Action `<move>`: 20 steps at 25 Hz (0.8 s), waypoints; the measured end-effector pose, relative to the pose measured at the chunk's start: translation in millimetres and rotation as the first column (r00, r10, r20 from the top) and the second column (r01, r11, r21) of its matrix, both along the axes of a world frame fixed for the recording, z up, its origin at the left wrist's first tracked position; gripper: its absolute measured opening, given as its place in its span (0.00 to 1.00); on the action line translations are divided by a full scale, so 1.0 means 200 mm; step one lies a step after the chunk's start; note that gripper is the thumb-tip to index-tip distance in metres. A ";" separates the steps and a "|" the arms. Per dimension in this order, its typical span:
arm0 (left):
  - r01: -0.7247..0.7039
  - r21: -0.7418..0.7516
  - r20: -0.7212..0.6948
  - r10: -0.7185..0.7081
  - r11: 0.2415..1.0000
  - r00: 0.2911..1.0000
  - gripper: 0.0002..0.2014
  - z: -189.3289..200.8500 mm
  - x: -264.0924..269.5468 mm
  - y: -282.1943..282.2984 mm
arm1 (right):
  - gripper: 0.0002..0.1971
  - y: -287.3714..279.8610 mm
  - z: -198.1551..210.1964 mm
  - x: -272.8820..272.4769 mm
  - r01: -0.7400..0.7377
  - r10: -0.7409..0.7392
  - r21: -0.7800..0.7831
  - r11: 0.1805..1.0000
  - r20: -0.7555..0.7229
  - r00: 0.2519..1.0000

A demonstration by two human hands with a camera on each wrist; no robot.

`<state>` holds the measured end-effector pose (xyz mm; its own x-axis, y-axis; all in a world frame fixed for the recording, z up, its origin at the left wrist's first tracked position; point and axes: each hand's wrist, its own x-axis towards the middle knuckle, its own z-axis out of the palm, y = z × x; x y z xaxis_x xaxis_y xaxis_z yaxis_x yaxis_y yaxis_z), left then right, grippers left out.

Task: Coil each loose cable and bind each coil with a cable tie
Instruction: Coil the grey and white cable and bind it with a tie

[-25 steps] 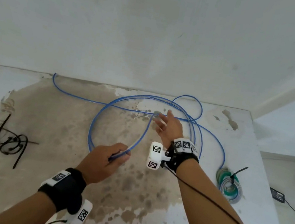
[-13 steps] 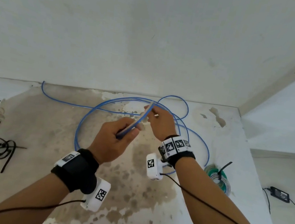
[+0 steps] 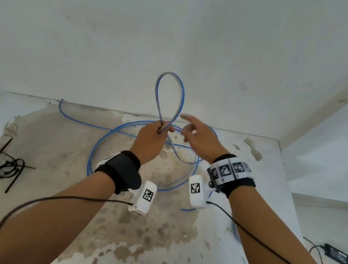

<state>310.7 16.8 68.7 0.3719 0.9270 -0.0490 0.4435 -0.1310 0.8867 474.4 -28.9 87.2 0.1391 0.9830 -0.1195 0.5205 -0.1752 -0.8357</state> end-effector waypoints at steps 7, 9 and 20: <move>0.070 -0.070 0.333 -0.043 0.995 0.942 0.13 0.20 -0.05 -0.08 | 0.16 -0.16 -0.25 -0.09 -0.068 0.101 -0.158 0.985 0.214 0.972; 0.039 -0.126 0.355 0.008 0.991 0.935 0.10 0.24 -0.06 -0.08 | 0.15 -0.16 -0.19 -0.11 -0.034 0.038 -0.046 0.998 0.077 0.996; -0.125 -0.626 -0.006 0.155 0.770 0.988 0.15 0.22 -0.45 -0.15 | 0.17 -0.09 -0.18 -0.15 0.027 -0.027 -0.009 1.000 0.050 0.998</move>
